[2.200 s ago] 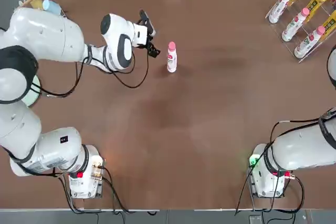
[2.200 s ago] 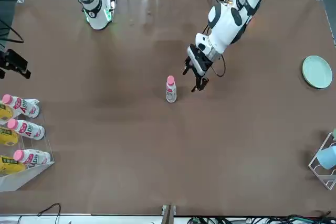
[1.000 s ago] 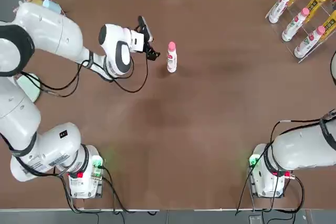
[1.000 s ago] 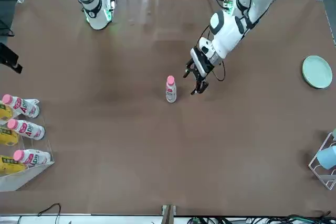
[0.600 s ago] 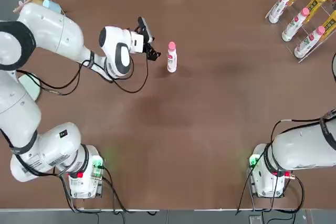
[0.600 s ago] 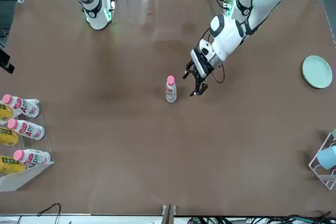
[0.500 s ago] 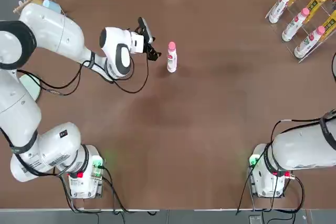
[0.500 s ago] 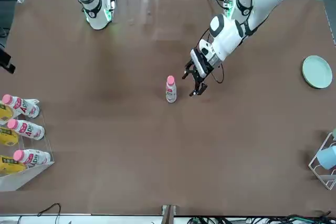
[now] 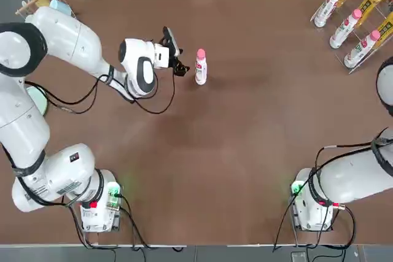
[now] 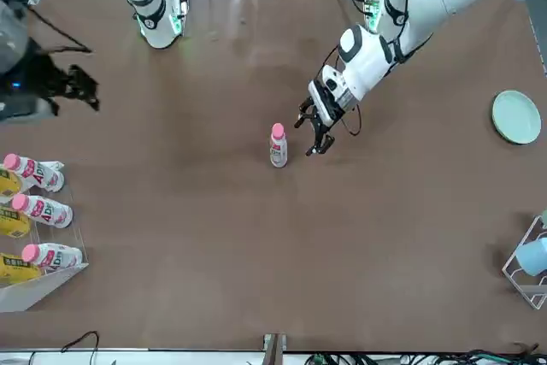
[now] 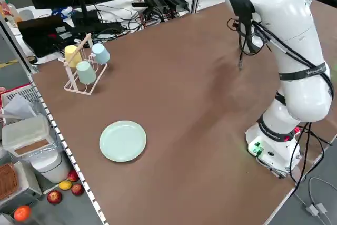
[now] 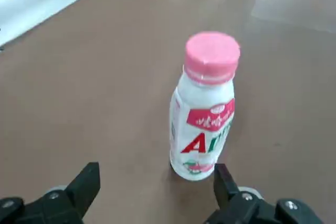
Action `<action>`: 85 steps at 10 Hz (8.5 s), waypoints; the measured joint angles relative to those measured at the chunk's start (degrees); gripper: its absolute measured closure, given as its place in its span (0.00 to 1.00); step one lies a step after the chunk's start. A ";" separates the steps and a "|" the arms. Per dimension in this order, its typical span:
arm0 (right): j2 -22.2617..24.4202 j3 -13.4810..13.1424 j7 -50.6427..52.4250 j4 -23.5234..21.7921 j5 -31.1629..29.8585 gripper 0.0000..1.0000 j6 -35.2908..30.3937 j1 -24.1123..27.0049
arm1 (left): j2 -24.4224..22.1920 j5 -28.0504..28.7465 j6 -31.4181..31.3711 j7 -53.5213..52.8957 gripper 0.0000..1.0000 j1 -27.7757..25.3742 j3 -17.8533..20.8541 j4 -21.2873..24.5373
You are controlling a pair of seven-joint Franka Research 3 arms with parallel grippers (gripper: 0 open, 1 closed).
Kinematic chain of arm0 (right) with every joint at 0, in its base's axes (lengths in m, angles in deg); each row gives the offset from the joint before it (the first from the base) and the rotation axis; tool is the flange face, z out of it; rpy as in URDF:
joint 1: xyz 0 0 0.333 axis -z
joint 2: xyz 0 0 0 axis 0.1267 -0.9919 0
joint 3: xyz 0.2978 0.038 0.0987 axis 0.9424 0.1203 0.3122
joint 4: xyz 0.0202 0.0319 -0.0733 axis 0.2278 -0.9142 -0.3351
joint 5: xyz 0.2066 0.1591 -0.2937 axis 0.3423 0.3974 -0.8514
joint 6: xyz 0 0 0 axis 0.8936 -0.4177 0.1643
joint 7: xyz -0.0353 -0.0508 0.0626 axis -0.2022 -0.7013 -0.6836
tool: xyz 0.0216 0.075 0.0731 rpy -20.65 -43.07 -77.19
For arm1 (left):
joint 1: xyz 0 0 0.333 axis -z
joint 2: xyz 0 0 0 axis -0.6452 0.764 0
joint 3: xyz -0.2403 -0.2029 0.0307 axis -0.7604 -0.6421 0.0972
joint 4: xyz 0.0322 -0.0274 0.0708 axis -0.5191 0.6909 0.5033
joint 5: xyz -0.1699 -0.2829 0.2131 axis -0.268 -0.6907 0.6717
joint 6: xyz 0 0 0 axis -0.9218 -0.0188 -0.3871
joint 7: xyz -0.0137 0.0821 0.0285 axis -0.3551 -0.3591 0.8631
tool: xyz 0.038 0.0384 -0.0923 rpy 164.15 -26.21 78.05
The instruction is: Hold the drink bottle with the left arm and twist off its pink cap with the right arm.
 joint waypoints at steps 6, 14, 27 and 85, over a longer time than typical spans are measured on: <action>-3.87 0.07 -0.11 -0.82 0.08 0.00 2.37 -10.93 | 4.84 4.15 -0.77 -0.63 0.03 3.69 3.92 -2.29; -11.19 0.09 -9.31 -5.33 2.54 0.06 19.92 -22.54 | 6.70 4.15 -0.81 -0.63 0.03 8.73 6.53 -3.90; -20.34 0.08 -22.02 -5.64 2.91 0.28 30.84 -31.07 | 11.73 5.68 -1.00 -0.74 0.02 14.25 10.97 -9.61; -25.09 -0.30 8.44 -5.65 4.16 0.57 34.99 -35.29 | 14.06 7.86 -1.45 -0.27 0.38 19.72 13.81 -15.41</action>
